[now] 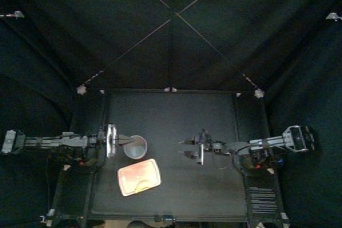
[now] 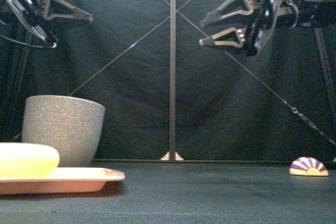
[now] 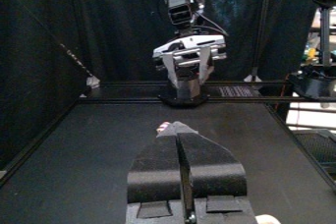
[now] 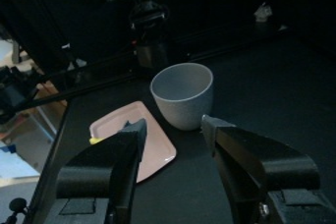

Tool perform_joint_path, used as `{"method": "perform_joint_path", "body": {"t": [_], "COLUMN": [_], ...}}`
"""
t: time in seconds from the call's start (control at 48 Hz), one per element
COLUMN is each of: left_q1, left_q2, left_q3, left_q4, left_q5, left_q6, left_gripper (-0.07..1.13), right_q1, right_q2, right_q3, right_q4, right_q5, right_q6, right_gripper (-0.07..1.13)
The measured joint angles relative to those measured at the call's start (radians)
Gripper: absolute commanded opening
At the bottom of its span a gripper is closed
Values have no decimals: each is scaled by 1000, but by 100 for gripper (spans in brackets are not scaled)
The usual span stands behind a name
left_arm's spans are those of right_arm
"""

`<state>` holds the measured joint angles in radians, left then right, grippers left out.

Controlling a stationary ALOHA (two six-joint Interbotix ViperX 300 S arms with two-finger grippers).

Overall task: Pick the banana then place it on the pink plate
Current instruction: Drop banana on the pink plate and return to neutral

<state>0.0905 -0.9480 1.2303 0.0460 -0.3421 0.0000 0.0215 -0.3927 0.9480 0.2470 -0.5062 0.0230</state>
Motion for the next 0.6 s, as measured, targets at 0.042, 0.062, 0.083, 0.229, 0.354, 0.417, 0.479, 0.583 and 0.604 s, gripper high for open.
{"method": "perform_joint_path", "body": {"t": [0.042,0.062,0.083,0.229,0.354,0.417,0.479,0.583,0.604], "left_q1": [0,0,0,0,0,0,0,0,2], "left_q2": [-2,-2,-2,-2,-2,-2,-2,-2,-2], "left_q3": [0,0,0,9,15,17,17,17,17], "left_q4": [0,0,0,2,2,0,2,2,2], "left_q5": [0,0,0,0,0,0,0,0,0], "left_q6": [0,0,0,2,2,2,2,2,2], "left_gripper": [3,3,3,3,3,3,3,3,3], "right_q1": [-5,-5,-5,-3,-5,-5,-6,-6,-5], "right_q2": [-26,-37,-48,-110,-120,-118,-110,-89,-87], "right_q3": [17,26,34,77,84,84,84,81,80], "right_q4": [0,2,2,2,0,0,2,2,2], "right_q5": [-6,-11,-14,-41,-57,-60,-64,-72,-72], "right_q6": [0,0,0,0,0,0,0,0,0], "right_gripper": [85,85,85,85,85,85,85,85,85]}}
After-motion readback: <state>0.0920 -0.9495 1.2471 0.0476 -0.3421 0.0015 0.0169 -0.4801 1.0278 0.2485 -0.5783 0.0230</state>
